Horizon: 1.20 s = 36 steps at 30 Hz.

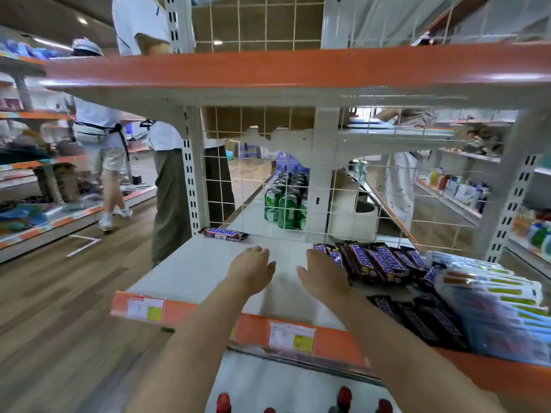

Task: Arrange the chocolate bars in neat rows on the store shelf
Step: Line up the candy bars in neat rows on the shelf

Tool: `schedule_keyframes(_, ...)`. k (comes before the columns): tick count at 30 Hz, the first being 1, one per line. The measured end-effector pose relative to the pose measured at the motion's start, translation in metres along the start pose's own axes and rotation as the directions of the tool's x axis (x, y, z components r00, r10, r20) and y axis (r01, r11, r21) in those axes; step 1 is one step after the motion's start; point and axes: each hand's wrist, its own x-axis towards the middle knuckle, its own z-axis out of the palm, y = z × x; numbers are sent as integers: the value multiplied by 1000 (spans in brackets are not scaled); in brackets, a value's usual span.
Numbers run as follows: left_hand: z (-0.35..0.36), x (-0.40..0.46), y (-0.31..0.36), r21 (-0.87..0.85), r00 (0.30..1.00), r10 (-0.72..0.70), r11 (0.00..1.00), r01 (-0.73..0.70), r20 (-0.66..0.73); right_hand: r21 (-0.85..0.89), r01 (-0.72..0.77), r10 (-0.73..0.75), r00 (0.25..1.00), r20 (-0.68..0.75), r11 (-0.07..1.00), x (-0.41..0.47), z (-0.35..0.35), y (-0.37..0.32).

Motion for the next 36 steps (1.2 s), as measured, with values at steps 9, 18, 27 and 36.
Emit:
schedule_keyframes(9, 1, -28, 33, 23, 999, 46, 999, -47, 22, 62, -151, 153, 988, -13, 986, -32, -29, 47)
schedule_keyframes(18, -5, -35, 7, -1, 999, 51, 999, -51, -10, 17, -191, 192, 981, -13, 981, -26, -24, 26)
schedule_keyframes(27, -2, -20, -22, -10, 1000, 29, 1000, -29, 0, -12, -282, 282, 959, -24, 959, 2, -7, 18)
schedule_keyframes(36, -2, -5, -56, 1, 1000, -10, 1000, 10, 14, -165, -366, 372, 928, 4, 916, 34, 9, 12)
